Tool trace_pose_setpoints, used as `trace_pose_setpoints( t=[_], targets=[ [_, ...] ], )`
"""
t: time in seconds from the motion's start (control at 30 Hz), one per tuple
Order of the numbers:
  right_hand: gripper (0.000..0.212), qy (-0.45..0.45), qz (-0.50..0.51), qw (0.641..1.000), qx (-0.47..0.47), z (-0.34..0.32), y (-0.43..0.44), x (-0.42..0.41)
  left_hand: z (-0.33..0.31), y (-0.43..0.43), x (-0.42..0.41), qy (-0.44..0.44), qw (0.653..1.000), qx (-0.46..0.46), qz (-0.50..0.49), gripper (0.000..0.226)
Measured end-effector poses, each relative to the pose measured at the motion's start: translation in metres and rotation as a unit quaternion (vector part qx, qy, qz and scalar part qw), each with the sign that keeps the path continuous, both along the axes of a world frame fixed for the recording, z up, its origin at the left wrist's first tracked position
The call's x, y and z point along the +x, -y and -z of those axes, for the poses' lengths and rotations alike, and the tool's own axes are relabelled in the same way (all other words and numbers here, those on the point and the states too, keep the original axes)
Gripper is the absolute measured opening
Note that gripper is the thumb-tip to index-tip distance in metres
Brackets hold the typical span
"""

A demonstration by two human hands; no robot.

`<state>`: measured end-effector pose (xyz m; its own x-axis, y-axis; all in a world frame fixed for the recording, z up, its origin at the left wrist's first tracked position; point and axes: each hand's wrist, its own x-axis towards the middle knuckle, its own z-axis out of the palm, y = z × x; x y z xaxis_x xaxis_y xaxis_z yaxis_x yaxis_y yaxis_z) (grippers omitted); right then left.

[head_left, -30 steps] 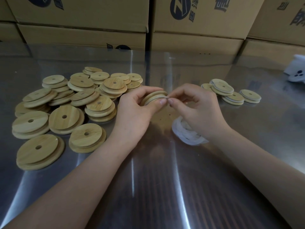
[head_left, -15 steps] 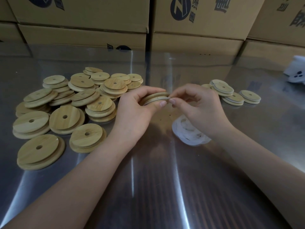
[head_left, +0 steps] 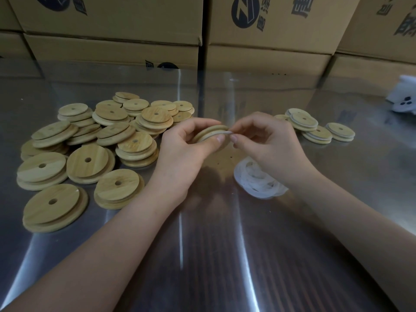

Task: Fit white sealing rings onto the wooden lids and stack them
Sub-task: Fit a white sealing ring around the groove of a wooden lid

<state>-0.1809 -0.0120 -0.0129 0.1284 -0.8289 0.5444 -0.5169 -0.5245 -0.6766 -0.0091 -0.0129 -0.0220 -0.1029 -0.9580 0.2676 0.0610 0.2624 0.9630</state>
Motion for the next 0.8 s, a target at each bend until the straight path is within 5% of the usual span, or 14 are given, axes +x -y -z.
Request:
trace_pose_setpoints(
  t=[0.33, 0.8],
  targets=[
    [0.015, 0.056, -0.013, 0.995, 0.083, -0.0039, 0.0007, -0.0024, -0.0011, -0.0001, 0.0003, -0.022, 0.999, 0.039, 0.004, 0.015],
    [0.022, 0.021, 0.026, 0.997, 0.072, -0.0051, -0.0027, 0.0027, 0.0001, 0.0008, -0.0012, -0.026, 0.998, 0.052, 0.001, 0.015]
  ],
)
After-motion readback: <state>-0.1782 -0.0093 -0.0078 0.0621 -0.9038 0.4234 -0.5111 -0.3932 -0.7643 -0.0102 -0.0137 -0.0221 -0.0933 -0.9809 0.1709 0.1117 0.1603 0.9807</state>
